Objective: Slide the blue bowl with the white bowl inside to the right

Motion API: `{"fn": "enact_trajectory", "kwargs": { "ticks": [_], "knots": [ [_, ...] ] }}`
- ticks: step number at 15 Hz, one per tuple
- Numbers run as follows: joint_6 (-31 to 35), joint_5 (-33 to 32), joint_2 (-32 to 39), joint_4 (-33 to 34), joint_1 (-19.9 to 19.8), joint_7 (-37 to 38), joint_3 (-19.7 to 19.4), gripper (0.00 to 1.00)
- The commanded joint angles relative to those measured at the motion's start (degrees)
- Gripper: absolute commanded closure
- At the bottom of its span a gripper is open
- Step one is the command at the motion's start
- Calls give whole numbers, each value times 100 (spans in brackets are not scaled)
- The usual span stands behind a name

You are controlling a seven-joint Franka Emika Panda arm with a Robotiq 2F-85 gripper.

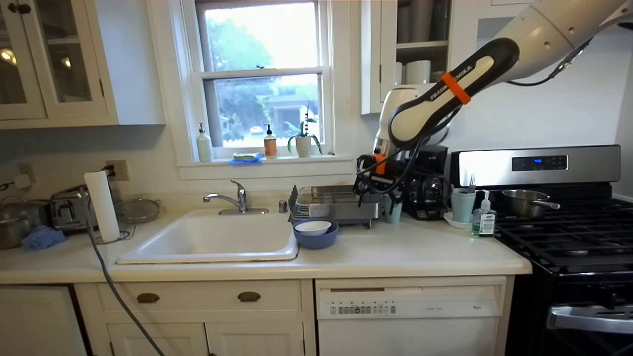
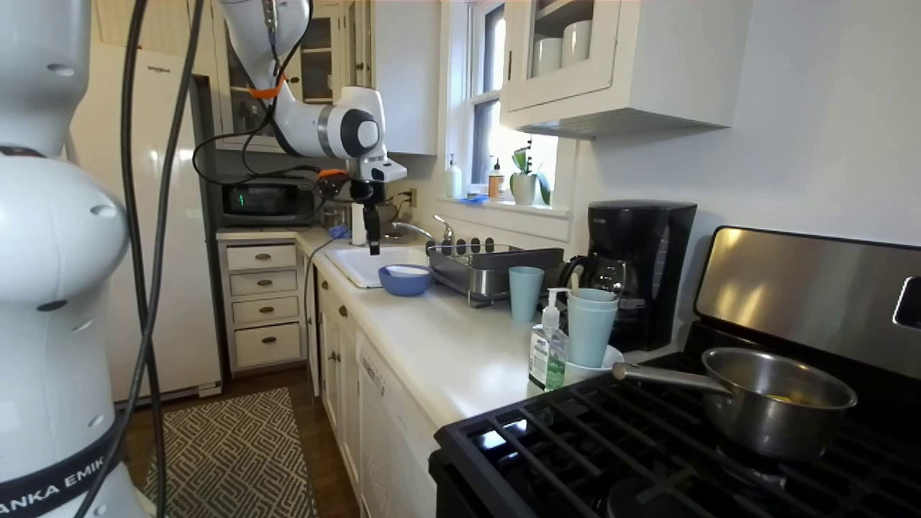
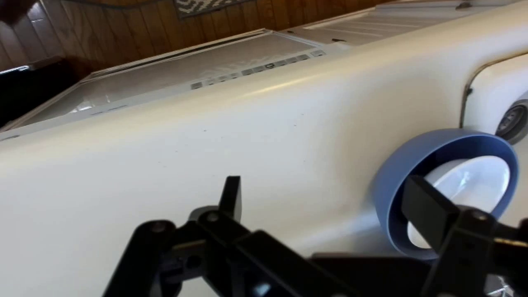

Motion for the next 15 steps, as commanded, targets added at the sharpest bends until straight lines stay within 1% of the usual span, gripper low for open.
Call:
{"fn": "enact_trajectory", "kwargs": {
  "ticks": [1,2,4,9,10,12,15],
  "knots": [
    [217,138,168,105,285,-59,-257,0],
    [384,186,335,200,340,-72,-277,0],
    [470,213,530,338,382,-85,-292,0],
    [471,217,558,407,382,-86,-306,0],
    [544,405,625,488,312,-237,-245,0],
    [510,415,1043,884,369,-154,-347,0],
    [609,586,1503,1279,386,-315,-393,0]
  ]
}}
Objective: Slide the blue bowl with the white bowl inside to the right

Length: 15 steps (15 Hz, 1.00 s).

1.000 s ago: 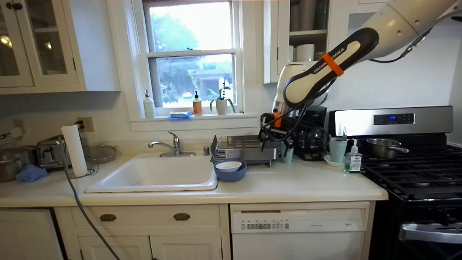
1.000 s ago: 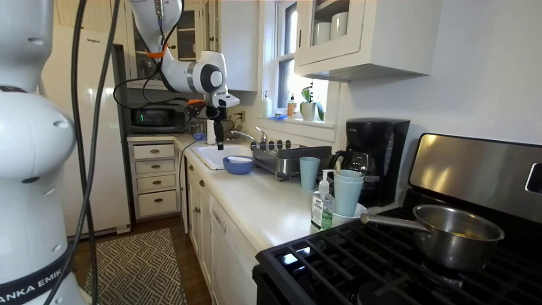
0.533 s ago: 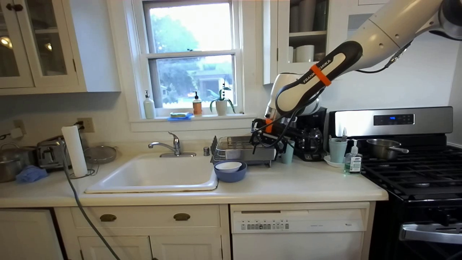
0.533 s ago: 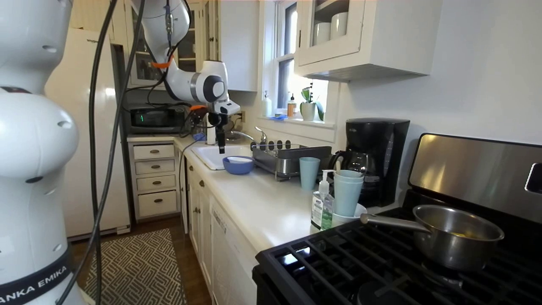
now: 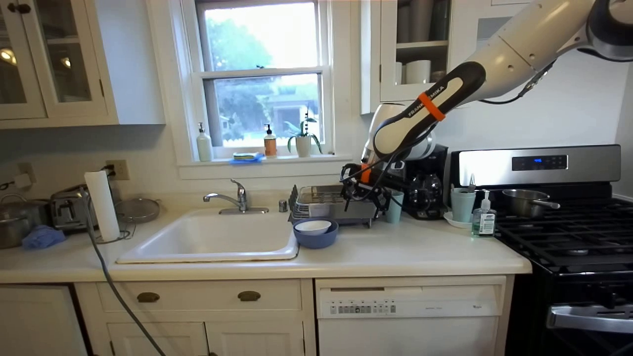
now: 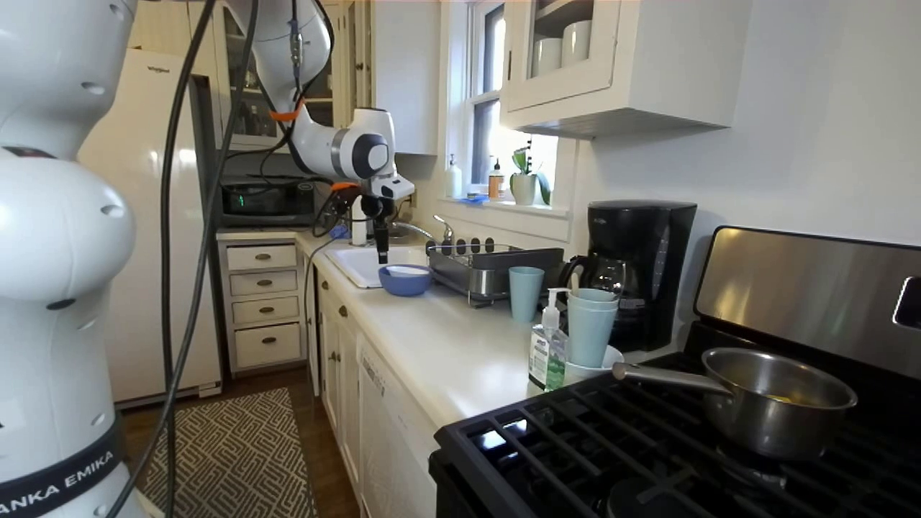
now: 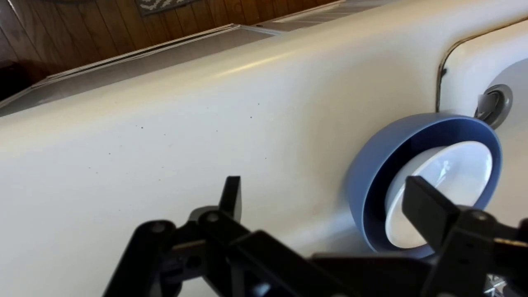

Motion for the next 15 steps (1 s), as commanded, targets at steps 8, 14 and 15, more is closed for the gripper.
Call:
{"fn": "enact_trajectory", "kwargs": {
  "ticks": [8,14,15],
  "knots": [
    [779,743,1654,1369,235,-616,-198,0],
    [886,907,2034,1736,264,-639,-256,34],
    [903,898,2072,1778,286,-627,-293,41]
  ]
}}
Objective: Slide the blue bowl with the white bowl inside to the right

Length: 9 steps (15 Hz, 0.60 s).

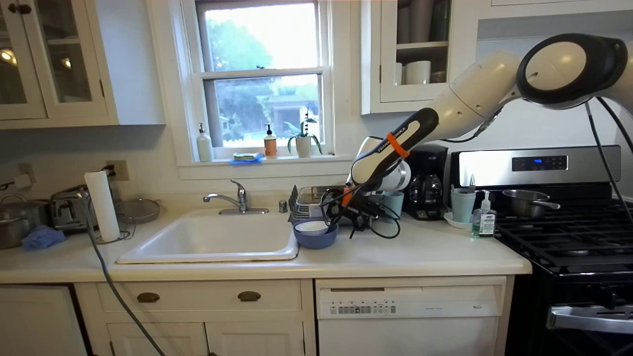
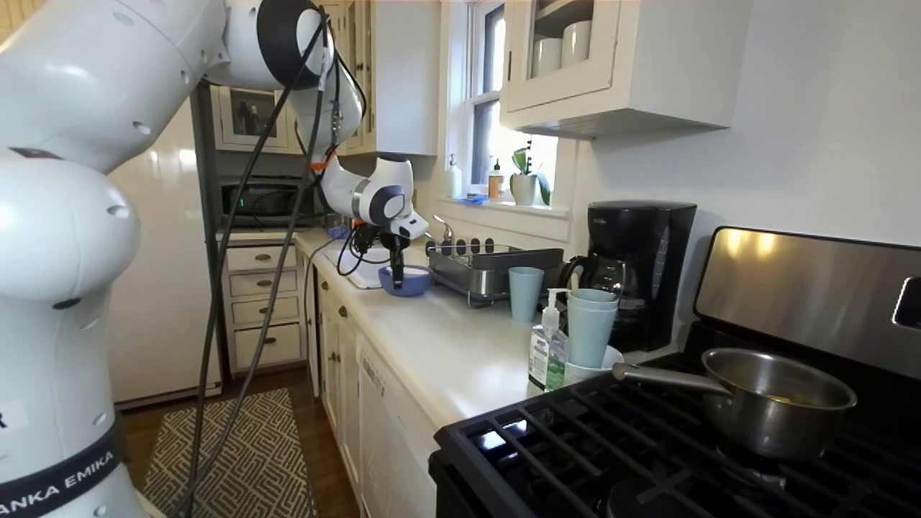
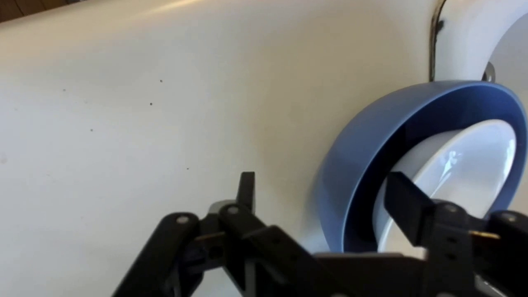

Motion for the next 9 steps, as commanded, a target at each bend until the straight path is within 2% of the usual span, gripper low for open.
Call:
{"fn": "enact_trajectory", "kwargs": {
  "ticks": [1,8,9],
  "knots": [
    [48,238,251,342,143,-128,-150,50],
    [33,225,393,564,175,-138,-186,98],
    [19,224,401,588,178,-143,-183,100]
  ]
}}
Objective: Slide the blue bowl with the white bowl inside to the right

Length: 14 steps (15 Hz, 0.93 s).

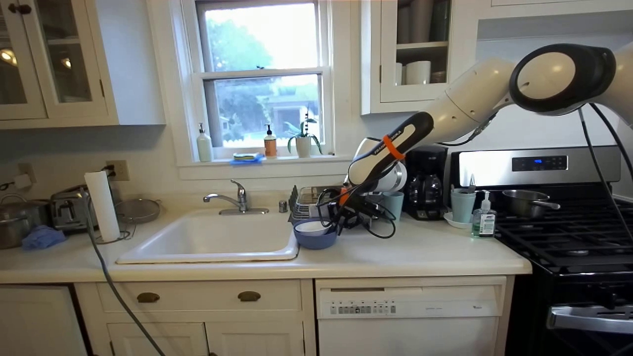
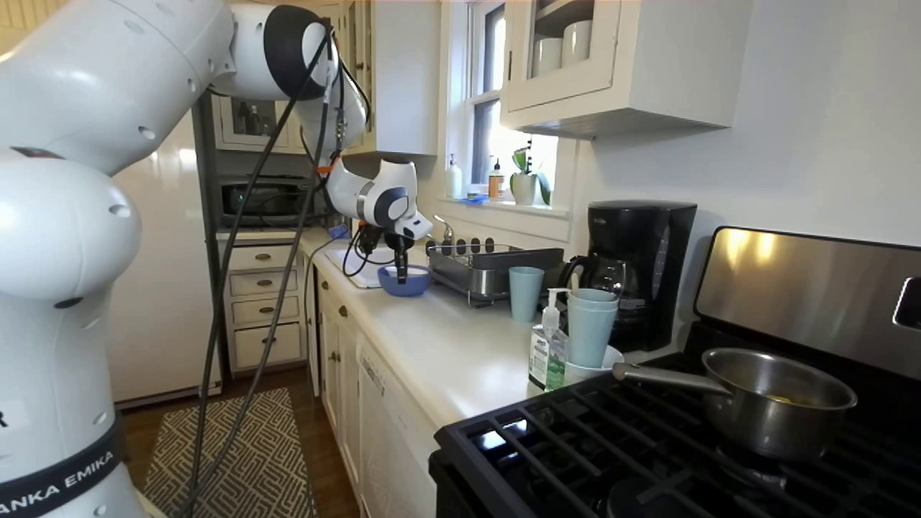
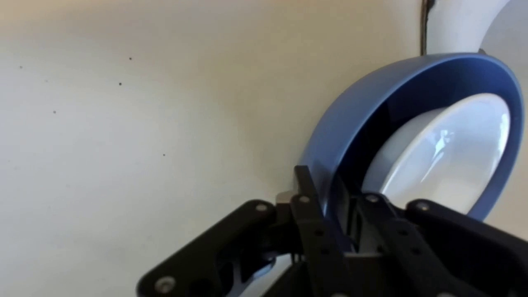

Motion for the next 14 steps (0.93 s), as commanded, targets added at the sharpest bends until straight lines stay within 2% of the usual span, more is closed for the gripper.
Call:
{"fn": "enact_trajectory", "kwargs": {
  "ticks": [1,5,8,14],
  "knots": [
    [-1,194,154,238,145,-134,-123,100],
    [-192,110,68,172,233,-25,-300,99],
    [-421,-35,-176,21,413,196,-627,99],
    [-1318,-526,-914,-503,731,888,-1265,99]
  ]
}}
